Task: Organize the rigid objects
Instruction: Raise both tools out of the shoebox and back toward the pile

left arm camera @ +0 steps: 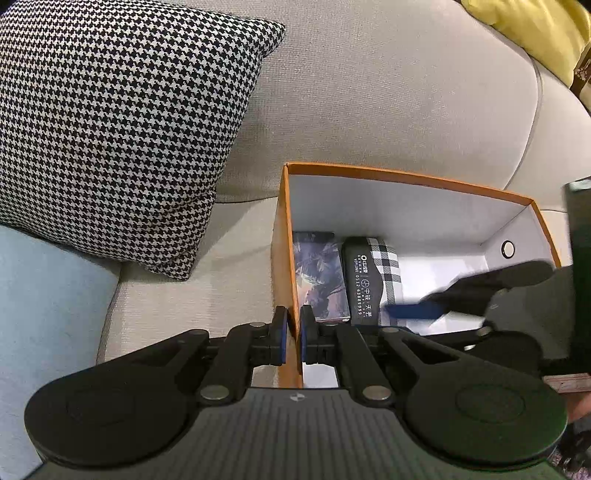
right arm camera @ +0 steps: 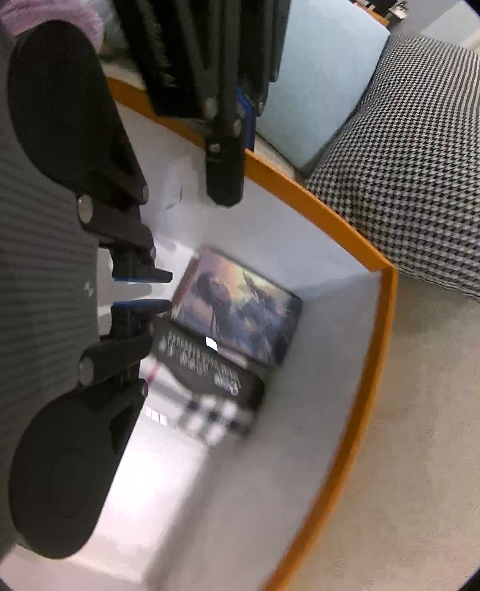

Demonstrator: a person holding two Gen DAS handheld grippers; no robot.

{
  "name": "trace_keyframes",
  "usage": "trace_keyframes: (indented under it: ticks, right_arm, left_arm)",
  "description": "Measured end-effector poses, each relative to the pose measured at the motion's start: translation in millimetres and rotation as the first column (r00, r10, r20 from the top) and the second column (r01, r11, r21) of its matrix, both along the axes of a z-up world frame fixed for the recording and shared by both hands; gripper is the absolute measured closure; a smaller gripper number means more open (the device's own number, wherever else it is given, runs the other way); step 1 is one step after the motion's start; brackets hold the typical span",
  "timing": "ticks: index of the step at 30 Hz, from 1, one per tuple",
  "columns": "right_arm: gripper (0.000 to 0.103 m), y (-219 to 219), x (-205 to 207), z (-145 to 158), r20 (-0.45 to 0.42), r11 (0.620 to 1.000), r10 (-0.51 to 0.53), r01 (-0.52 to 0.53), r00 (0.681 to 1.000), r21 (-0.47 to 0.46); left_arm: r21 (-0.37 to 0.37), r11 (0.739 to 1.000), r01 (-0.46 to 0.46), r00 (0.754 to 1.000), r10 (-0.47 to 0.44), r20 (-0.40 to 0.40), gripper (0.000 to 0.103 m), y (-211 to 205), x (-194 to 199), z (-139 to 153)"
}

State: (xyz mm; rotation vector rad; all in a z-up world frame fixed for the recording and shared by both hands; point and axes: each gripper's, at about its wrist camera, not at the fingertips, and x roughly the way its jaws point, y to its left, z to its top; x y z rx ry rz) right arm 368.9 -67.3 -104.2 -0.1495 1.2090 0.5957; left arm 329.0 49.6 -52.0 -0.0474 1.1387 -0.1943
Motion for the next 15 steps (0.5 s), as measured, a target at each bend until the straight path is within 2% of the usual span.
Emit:
trace_keyframes:
  ticks: [1,2,3,7,11,13,15]
  right_arm:
    - [0.065,-1.6,-1.1,1.8,0.029,0.999,0.01,-0.01,1.0,-0.032]
    - [0.05,-3.5,-2.6,2.4,0.057,0.997,0.027,-0.023,0.998,-0.068]
    - [0.047,-6.8,-2.9,0.3,0.065,0.994,0.049,-0.043,0.997,-0.097]
    - [0.048,-12.3,-3.5,-17.4,0.013,0.981,0.116,-0.113,0.993,-0.161]
    - [0.056,-6.3,-1.0,-33.9,0.014,0.957,0.185,-0.177,0.983,-0.229]
    - [0.056,-4.2,-2.8,-37.6,0.027,0.94,0.237,-0.222,0.971,-0.258]
    - [0.058,-2.3,-7.0,-38.9,0.053,0.912,0.321,-0.293,0.946,-0.288]
  left_arm:
    - [0.001,1.0,-0.002,1.0,0.002,0.0,0.096,0.0,1.0,-0.5]
    - [0.002,1.0,-0.004,1.0,0.004,0.0,0.096,-0.2,1.8,-0.9]
    - [0.003,1.0,-0.006,1.0,0.006,0.0,0.096,-0.5,3.0,-1.5]
    - [0.001,1.0,-0.015,1.0,0.015,0.001,0.096,-1.1,3.9,0.2]
    - [-0.002,1.0,-0.017,1.0,0.017,0.005,0.096,-1.5,3.4,2.9]
    - [0.001,1.0,-0.013,1.0,0.013,0.009,0.096,-1.8,2.8,3.5]
    - [0.001,1.0,-0.013,1.0,0.013,0.011,0.096,-1.6,1.4,3.9]
